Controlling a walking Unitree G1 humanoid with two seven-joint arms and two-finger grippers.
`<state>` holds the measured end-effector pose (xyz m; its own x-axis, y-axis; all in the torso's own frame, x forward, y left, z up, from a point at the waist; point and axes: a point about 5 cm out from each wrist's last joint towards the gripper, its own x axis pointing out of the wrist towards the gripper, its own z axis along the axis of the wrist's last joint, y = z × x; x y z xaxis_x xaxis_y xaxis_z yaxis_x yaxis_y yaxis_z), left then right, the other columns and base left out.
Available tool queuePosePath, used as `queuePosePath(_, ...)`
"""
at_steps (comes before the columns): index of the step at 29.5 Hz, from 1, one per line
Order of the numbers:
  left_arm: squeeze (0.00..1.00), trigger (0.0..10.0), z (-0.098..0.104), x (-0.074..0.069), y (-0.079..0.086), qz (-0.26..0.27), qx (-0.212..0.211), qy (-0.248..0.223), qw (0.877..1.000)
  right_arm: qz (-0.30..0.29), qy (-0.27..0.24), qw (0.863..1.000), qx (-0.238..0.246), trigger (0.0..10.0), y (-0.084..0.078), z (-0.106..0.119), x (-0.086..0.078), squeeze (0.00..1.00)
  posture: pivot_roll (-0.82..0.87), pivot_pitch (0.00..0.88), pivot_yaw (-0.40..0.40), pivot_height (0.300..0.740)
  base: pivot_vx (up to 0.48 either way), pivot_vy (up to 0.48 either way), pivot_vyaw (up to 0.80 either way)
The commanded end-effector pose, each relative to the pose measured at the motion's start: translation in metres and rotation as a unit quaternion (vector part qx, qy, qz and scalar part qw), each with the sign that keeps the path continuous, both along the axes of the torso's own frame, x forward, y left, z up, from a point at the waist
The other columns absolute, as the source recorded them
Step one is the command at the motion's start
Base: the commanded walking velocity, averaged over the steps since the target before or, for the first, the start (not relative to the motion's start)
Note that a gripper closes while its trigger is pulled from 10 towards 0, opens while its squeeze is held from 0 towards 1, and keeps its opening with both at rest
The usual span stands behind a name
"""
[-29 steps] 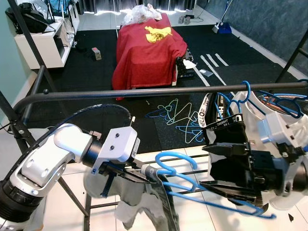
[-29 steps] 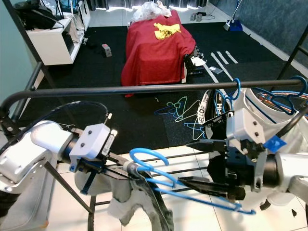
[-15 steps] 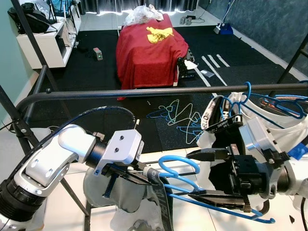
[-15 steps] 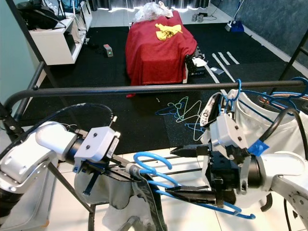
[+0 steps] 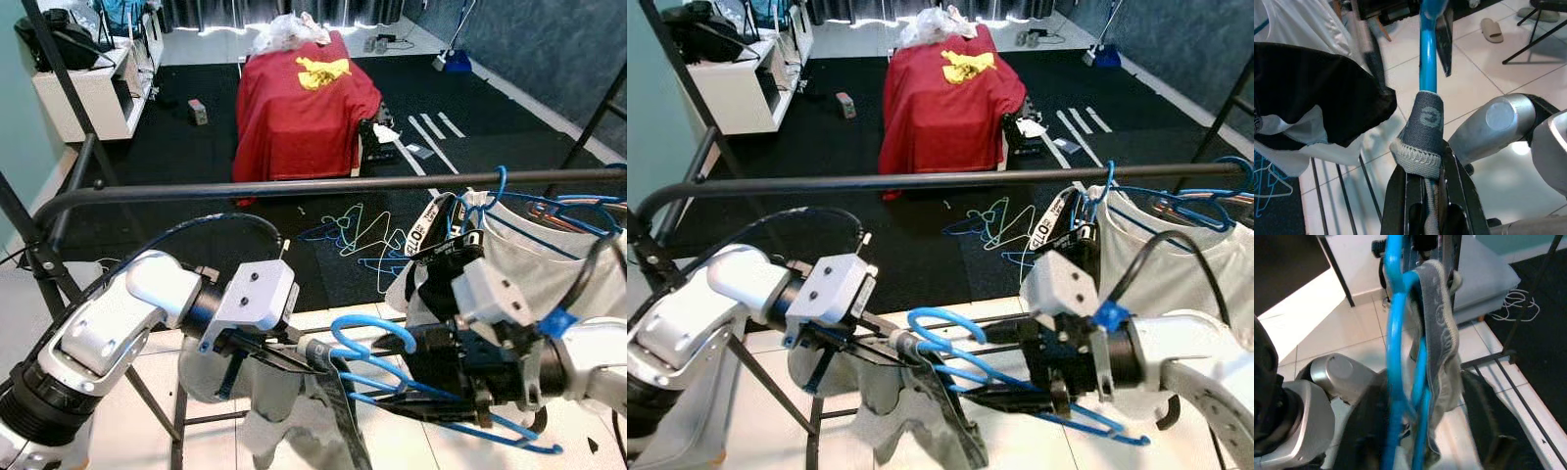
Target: Hang hanger
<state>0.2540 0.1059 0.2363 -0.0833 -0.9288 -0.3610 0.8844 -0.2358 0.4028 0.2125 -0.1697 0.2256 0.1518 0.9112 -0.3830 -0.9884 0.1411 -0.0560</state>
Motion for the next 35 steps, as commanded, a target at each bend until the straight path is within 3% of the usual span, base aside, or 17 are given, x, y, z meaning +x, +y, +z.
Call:
queuePosePath(1, 0.00, 10.0, 0.007, -0.004, -0.007, -0.023, -0.014, -0.010, 1.000, -0.007, 0.003, 1.000, -0.016, 0.0, 0.000, -0.006, 0.002, 0.00, -0.05, 0.078, -0.020, 0.740, 0.000, 0.000, 0.00)
queuePosePath(15, 0.00, 10.0, 0.011, -0.007, -0.011, -0.041, -0.028, -0.012, 0.999, -0.018, -0.029, 0.999, -0.024, 0.0, 0.006, -0.005, 0.018, 0.00, -0.05, 0.080, -0.020, 0.740, 0.000, 0.000, 0.00)
queuePosePath(16, 0.06, 10.0, 0.013, -0.007, -0.010, -0.044, -0.036, -0.001, 0.998, -0.024, -0.037, 0.999, -0.020, 0.0, 0.006, -0.004, 0.019, 0.00, -0.05, 0.084, -0.017, 0.740, 0.000, 0.000, 0.00)
queuePosePath(18, 0.06, 10.0, 0.013, -0.007, -0.010, -0.044, -0.036, -0.001, 0.998, -0.024, -0.037, 0.999, -0.020, 0.0, 0.006, -0.004, 0.019, 0.00, -0.05, 0.084, -0.017, 0.740, 0.000, 0.000, 0.00)
queuePosePath(19, 1.00, 10.0, 0.016, -0.006, -0.008, -0.048, -0.043, 0.011, 0.998, -0.030, -0.044, 0.999, -0.015, 0.0, 0.007, -0.004, 0.021, 0.00, -0.05, 0.084, -0.016, 0.740, 0.000, 0.000, 0.00)
queuePosePath(28, 1.00, 10.0, 0.034, 0.003, 0.005, -0.034, -0.099, 0.026, 0.994, -0.040, -0.059, 0.997, 0.024, 0.0, 0.005, 0.007, 0.022, 0.00, -0.06, 0.087, -0.014, 0.740, 0.000, 0.000, 0.00)
queuePosePath(30, 1.00, 10.0, 0.040, 0.006, 0.011, -0.028, -0.120, 0.028, 0.992, -0.040, -0.062, 0.997, 0.038, 0.0, 0.004, 0.011, 0.020, 0.00, -0.06, 0.087, -0.012, 0.740, 0.000, 0.000, 0.00)
queuePosePath(32, 1.00, 10.0, 0.054, 0.013, 0.026, -0.009, -0.170, 0.027, 0.985, -0.046, -0.070, 0.995, 0.059, 0.0, -0.002, 0.020, 0.018, 0.00, -0.06, 0.086, -0.011, 0.740, 0.000, 0.000, 0.00)
queuePosePath(35, 1.00, 10.0, 0.058, 0.016, 0.032, 0.004, -0.187, 0.022, 0.982, -0.050, -0.074, 0.994, 0.063, 0.0, -0.005, 0.023, 0.017, 0.00, -0.06, 0.087, -0.010, 0.740, 0.000, 0.000, 0.00)
